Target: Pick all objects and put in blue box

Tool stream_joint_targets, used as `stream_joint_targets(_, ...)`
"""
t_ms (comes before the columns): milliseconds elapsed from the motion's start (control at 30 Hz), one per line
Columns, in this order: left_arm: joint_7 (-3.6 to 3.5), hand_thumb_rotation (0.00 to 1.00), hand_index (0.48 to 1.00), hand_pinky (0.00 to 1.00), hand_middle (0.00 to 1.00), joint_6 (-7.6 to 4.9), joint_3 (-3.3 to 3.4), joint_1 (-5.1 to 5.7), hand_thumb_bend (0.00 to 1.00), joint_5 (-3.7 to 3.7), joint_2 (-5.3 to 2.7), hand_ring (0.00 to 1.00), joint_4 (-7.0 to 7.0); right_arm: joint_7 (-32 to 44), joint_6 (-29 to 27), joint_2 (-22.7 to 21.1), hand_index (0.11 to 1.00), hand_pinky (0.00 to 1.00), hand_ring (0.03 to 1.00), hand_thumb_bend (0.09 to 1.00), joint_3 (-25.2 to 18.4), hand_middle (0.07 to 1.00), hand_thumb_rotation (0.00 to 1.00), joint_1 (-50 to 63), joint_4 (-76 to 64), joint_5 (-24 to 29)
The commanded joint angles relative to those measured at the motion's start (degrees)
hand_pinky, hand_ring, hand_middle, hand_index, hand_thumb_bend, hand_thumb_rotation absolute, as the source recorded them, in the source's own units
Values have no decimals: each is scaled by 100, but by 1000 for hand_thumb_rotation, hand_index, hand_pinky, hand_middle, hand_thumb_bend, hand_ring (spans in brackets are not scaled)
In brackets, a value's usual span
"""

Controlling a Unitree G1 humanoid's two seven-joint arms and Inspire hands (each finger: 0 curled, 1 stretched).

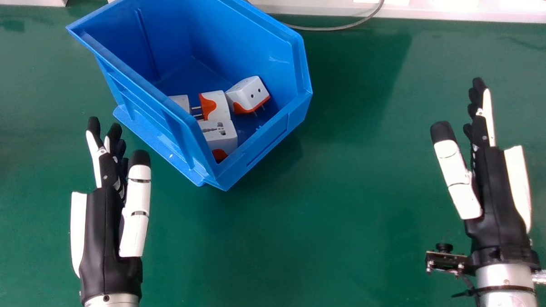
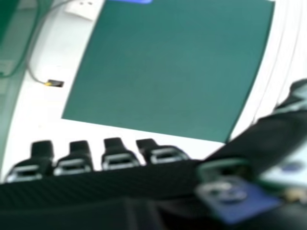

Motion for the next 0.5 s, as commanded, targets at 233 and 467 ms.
stream_joint_targets(233, 342, 873, 983, 1000, 990, -103, -162, 235, 295, 368, -253, 1000, -348, 446, -101, -271, 975, 891, 987, 341, -94, 999, 1000, -406, -10, 240)
stream_joint_targets(467, 274, 875, 984, 1000, 990, 36, -109, 106, 362, 414, 38, 1000, -424, 308, -313, -294, 977, 915, 992, 336, -119, 1000, 1000, -648, 524, 210)
